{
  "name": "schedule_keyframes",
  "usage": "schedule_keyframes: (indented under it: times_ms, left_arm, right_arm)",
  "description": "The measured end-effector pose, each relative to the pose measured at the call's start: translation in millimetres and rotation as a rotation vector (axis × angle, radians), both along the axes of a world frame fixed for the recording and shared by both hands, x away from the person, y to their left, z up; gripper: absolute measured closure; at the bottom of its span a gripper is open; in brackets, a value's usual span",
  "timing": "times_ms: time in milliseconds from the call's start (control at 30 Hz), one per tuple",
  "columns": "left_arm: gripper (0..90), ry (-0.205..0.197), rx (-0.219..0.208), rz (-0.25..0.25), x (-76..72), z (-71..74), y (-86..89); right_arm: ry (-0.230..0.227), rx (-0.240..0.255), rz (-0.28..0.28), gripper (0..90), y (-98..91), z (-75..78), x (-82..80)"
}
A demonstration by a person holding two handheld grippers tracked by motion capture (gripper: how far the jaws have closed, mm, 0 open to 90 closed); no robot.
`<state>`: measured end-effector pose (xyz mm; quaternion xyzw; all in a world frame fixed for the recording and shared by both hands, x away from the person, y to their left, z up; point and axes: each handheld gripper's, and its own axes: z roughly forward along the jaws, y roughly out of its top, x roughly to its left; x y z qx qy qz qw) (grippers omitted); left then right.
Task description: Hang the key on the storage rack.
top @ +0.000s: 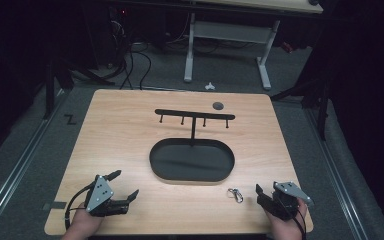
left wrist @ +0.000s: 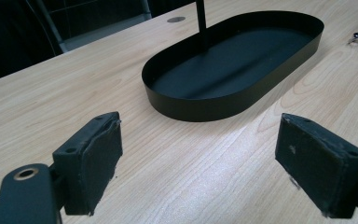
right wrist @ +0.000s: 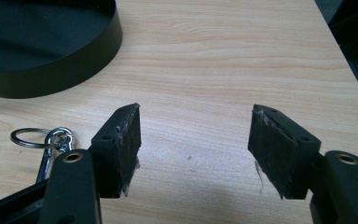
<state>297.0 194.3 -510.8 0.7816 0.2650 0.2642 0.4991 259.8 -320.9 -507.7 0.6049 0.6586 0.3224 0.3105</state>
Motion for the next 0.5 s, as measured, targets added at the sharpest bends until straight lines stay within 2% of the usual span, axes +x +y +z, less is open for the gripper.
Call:
schedule_keyframes:
  times_ms: [67,100,333,500]
  left_arm:
    - [15.2,-0.001,0.000,0.001,0.1,0.1,0.1]
    - [15.2,-0.003,-0.001,0.003,0.0,0.4,0.5]
    - [15.2,-0.004,-0.005,0.003,-0.5,0.3,1.5]
    - [15.2,-0.008,-0.002,0.000,-0.6,0.5,1.6]
  right_arm:
    - [0.005,-0.011,0.001,34.3,1.0,0.0,0.4]
    - [0.021,-0.021,0.010,34.0,2.9,-0.2,1.3]
    - [0.049,-0.035,0.049,33.9,11.8,2.5,2.4]
    - [0.105,-0.051,0.086,34.6,18.9,3.6,6.2]
